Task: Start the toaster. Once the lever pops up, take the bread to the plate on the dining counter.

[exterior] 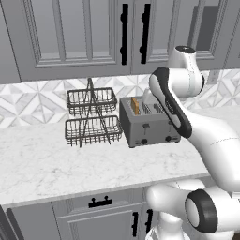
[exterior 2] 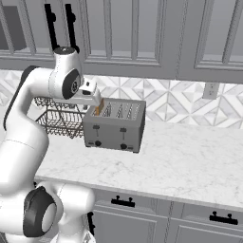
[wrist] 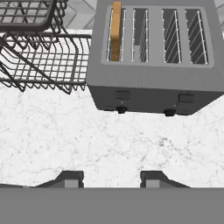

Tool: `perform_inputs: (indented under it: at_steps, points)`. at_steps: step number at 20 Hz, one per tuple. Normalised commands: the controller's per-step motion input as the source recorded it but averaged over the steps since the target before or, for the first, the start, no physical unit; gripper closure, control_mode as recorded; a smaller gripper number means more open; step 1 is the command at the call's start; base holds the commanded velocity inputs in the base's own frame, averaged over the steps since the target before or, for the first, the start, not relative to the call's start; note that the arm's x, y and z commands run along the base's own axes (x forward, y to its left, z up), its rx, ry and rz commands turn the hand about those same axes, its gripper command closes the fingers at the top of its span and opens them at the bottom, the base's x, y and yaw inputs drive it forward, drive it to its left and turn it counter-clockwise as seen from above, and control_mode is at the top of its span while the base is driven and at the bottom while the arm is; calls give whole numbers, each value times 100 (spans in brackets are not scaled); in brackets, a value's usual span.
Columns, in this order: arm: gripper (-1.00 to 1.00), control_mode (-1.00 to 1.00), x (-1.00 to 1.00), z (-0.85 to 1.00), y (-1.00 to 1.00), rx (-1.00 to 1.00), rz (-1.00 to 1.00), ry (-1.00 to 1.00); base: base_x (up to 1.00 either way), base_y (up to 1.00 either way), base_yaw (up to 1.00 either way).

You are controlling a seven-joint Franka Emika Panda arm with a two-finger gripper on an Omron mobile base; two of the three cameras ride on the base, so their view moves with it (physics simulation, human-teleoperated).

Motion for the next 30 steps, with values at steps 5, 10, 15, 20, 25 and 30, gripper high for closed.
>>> perform_inputs:
  at_steps: [5, 10, 15, 20, 25, 30]
  points:
    - [-100, -100, 0, 0, 0, 0, 0, 0, 0, 0, 0]
    - [-100, -100, 2, -9, 0, 0, 0, 1, 0, 0, 0]
    - [-100, -100, 15, -22, 0, 0, 0, 1, 0, 0, 0]
    - [100, -100, 25, -30, 1, -1, 0, 0, 0, 0, 0]
    - [100, -100, 24, -31, 0, -1, 0, 0, 0, 0, 0]
    - [100, -100, 16, -30, 0, 0, 0, 0, 0, 0, 0]
